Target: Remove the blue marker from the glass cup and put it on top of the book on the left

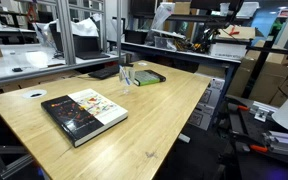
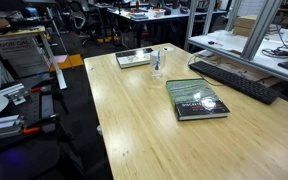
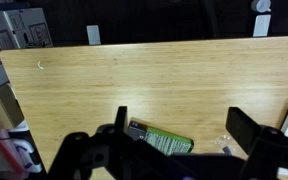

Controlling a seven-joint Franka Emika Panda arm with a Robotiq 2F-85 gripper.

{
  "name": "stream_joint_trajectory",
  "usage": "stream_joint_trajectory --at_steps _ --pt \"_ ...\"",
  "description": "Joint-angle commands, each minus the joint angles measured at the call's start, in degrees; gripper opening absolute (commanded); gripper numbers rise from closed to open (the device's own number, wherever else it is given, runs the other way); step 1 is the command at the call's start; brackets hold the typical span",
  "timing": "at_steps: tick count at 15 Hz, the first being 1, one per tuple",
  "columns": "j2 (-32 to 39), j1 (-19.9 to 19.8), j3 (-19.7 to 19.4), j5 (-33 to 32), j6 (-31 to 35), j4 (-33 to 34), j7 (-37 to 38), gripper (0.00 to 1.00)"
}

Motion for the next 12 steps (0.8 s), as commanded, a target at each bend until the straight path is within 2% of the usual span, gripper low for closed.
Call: stream_joint_trajectory --at_steps 1,10,12 --pt "0.0 -0.1 0.1 0.2 -0.1 0.2 -0.1 1.00" --pt "-0.1 -0.1 0.1 0.1 -0.1 0.4 -0.1 1.00" --pt "0.9 1.1 0.3 0.0 1.7 0.2 -1.0 1.00"
